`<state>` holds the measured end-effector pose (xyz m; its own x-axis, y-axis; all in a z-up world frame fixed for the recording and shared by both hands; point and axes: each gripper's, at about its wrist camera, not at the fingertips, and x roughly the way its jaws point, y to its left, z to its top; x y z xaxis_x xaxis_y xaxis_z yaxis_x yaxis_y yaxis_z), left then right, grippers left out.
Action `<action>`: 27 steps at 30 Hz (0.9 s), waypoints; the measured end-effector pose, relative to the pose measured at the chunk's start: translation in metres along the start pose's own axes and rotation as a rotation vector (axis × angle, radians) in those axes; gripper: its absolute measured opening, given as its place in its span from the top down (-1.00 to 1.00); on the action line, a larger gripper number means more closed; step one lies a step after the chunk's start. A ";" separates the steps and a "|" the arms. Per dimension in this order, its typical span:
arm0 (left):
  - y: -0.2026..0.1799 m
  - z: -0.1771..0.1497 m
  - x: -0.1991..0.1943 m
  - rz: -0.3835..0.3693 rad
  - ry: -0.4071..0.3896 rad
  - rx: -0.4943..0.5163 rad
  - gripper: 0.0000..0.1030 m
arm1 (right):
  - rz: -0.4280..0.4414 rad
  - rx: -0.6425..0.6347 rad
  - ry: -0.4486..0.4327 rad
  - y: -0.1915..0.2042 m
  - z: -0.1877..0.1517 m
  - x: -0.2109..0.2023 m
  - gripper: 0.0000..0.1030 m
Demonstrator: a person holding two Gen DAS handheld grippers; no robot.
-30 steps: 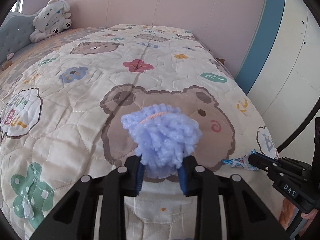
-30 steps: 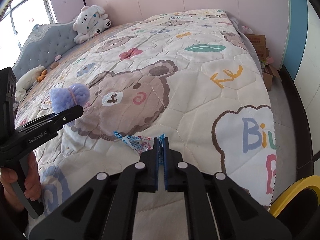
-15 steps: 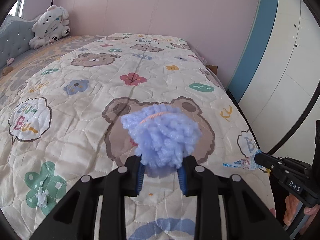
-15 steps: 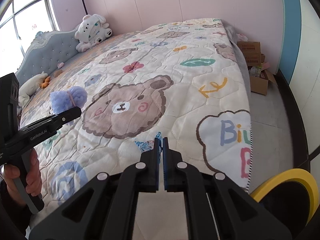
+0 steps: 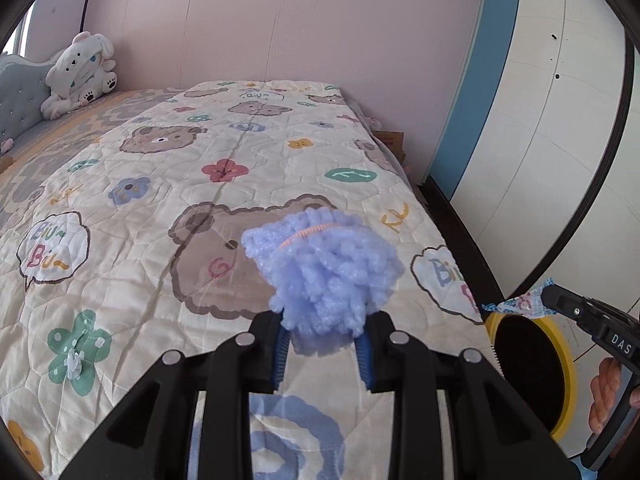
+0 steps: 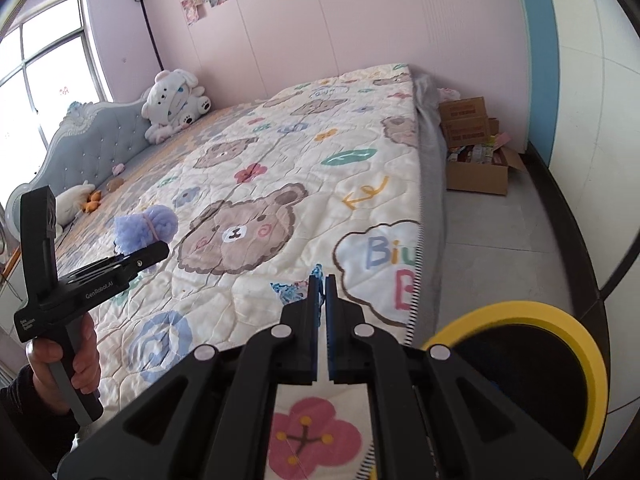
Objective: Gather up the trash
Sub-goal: 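Carry the lilac pom-pom and blue-white wrapper over the yellow-rimmed bin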
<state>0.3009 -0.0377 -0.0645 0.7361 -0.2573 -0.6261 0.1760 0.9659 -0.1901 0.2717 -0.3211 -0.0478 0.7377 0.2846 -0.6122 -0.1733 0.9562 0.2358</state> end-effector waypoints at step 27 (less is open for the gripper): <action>-0.181 -0.014 -0.022 -0.239 -0.018 0.236 0.49 | -0.226 0.167 -0.154 -0.125 -0.031 -0.137 0.95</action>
<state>0.2434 -0.2071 -0.0267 0.6666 -0.4789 -0.5712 0.4901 0.8590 -0.1481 0.1721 -0.4780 -0.0166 0.8377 0.0399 -0.5446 0.1069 0.9660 0.2353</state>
